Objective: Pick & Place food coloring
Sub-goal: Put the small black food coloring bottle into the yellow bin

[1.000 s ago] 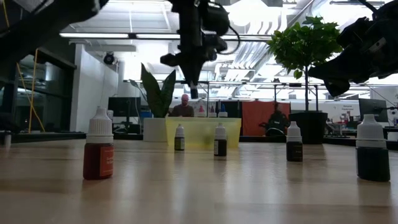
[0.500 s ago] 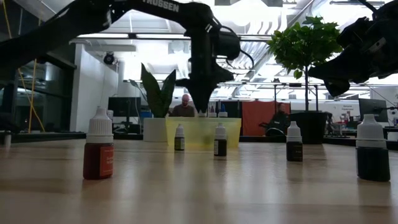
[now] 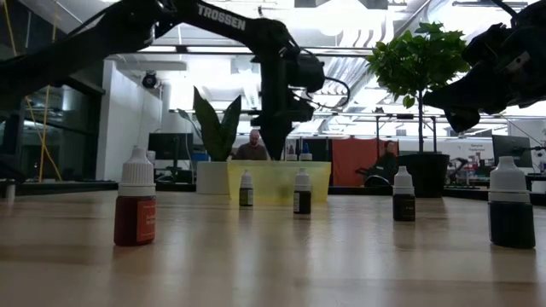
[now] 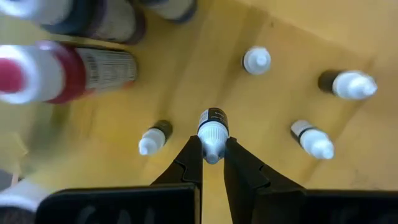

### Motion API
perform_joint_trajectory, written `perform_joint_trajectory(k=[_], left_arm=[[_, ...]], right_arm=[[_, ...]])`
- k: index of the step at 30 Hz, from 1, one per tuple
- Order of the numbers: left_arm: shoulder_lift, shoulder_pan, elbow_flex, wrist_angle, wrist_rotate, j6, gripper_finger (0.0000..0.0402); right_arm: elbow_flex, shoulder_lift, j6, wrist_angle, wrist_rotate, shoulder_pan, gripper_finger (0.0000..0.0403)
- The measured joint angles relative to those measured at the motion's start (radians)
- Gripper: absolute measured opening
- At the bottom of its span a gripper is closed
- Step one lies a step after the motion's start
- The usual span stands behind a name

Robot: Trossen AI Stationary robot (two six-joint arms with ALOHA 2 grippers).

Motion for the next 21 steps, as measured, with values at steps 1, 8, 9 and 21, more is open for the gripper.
perform_joint_trajectory(k=[1, 8, 9, 21], left_arm=[[0.003, 0.005, -0.002, -0.002, 0.004, 0.021, 0.0024], [0.026, 0.019, -0.002, 0.020, -0.032, 0.189, 0.0024], [0.030, 0.020, 0.000, 0.031, -0.039, 0.210, 0.0024], [0.072, 0.045, -0.002, 0.051, -0.029, 0.302, 0.0024]], right_arm=[[0.000, 0.000, 0.000, 0.000, 0.000, 0.000, 0.0000], [0.000, 0.000, 0.000, 0.000, 0.000, 0.000, 0.0000], [0.000, 0.000, 0.000, 0.000, 0.000, 0.000, 0.0000], [0.000, 0.000, 0.000, 0.000, 0.000, 0.000, 0.0000]])
